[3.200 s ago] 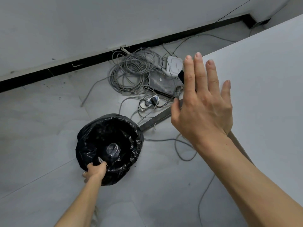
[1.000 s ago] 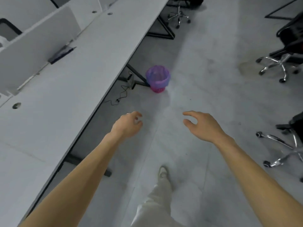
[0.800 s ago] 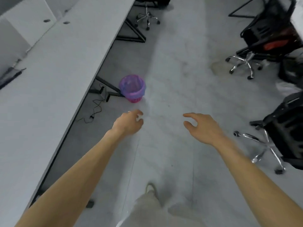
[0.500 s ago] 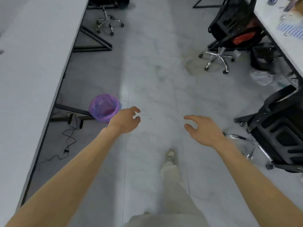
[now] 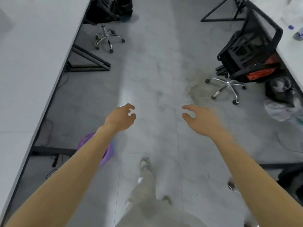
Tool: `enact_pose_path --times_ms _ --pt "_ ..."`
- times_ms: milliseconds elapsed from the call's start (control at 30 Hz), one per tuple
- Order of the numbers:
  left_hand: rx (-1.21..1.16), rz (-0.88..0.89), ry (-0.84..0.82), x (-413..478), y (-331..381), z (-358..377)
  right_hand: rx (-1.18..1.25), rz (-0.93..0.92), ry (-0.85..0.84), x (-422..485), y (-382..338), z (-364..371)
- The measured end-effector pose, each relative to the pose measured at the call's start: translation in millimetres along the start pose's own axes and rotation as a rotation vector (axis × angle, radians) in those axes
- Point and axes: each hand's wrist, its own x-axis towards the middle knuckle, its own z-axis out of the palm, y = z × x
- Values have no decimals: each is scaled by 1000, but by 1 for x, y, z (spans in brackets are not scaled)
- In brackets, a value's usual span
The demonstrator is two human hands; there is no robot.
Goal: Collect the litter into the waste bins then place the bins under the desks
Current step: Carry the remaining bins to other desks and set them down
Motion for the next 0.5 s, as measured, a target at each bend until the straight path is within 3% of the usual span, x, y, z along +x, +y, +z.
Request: enact_pose_path --times_ms 500 --pt "64 89 -7 428 110 -169 -25 -22 51 433 -68 -142"
